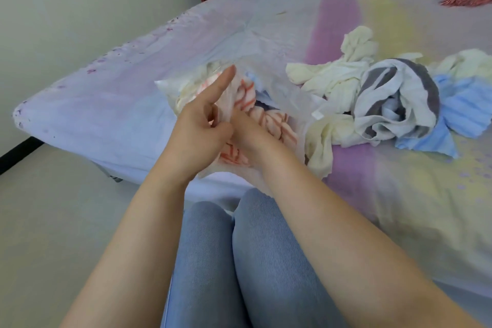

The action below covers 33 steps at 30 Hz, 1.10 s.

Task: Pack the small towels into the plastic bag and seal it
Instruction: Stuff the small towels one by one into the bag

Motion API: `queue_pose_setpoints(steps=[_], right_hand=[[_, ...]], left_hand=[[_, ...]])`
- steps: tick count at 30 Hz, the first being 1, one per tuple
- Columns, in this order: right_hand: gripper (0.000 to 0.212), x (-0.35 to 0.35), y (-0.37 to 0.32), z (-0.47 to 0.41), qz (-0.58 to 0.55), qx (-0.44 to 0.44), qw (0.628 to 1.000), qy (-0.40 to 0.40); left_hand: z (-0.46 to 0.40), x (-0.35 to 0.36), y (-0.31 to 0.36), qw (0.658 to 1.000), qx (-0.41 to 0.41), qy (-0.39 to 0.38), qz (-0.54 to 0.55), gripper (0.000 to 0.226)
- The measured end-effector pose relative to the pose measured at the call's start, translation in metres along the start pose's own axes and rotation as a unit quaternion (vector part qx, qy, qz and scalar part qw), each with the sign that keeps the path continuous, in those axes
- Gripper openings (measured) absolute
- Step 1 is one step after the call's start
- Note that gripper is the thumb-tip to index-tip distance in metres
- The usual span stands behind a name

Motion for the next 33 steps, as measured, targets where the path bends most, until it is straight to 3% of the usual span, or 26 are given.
queue_pose_setpoints(steps=[2, 4, 6, 9, 12, 14, 17, 21, 25, 29, 31, 33], right_hand=[[0.022, 0.005, 0.011, 0.007, 0.066, -0.008, 0.998, -0.002], [0.04, -0.002, 0.026, 0.018, 0.08, -0.004, 0.994, 0.068], [0.047, -0.008, 0.019, 0.03, 0.067, -0.068, 0.989, 0.114], [0.059, 0.009, 0.013, 0.026, 0.22, -0.131, 0.964, 0.074], [0.066, 0.022, 0.02, 0.001, 0.347, -0.056, 0.936, 0.03], [0.063, 0.005, 0.008, -0.005, 0.307, -0.015, 0.951, 0.027], [0.06, -0.016, -0.002, 0.007, 0.233, 0.079, 0.966, -0.08], [0.067, 0.012, 0.0, -0.011, 0.239, 0.068, 0.963, -0.109], [0.047, 0.022, 0.022, -0.007, 0.208, -0.014, 0.977, -0.049], [0.033, 0.004, 0.057, 0.072, 0.148, -0.061, 0.987, -0.018], [0.033, -0.001, 0.087, 0.1, 0.145, -0.025, 0.989, -0.001], [0.03, -0.019, 0.113, 0.118, 0.113, 0.014, 0.99, 0.084]], left_hand=[[-0.001, -0.004, -0.004, 1.0, -0.004, 0.009, 0.021, 0.085], [-0.002, -0.004, -0.006, 0.999, -0.004, 0.014, 0.031, 0.084], [-0.004, -0.001, -0.008, 0.999, -0.004, 0.016, 0.028, 0.084], [-0.005, 0.002, -0.004, 0.999, 0.003, 0.018, 0.028, 0.085], [-0.003, 0.006, 0.002, 0.999, 0.011, 0.002, 0.032, 0.085], [-0.003, 0.006, 0.004, 0.999, 0.015, 0.007, 0.043, 0.086], [-0.006, 0.002, 0.003, 0.998, 0.018, 0.02, 0.05, 0.086], [-0.008, -0.013, 0.002, 0.999, 0.027, 0.041, 0.012, 0.085], [-0.008, -0.016, 0.005, 0.997, 0.05, 0.045, -0.04, 0.085], [-0.005, -0.004, 0.004, 0.99, 0.085, 0.077, -0.083, 0.074], [-0.002, 0.006, 0.001, 0.982, 0.117, 0.073, -0.129, 0.069], [0.003, 0.016, -0.003, 0.963, 0.152, 0.056, -0.217, 0.071]])
Point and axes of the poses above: each hand's wrist, its own z-axis away from the middle knuckle, its own x-axis out of the palm, y = z × x, the point moved 8 cm from there along -z, towards the middle knuckle, and after that the axes turned 11 degrees about x, right-handed, at the moved point
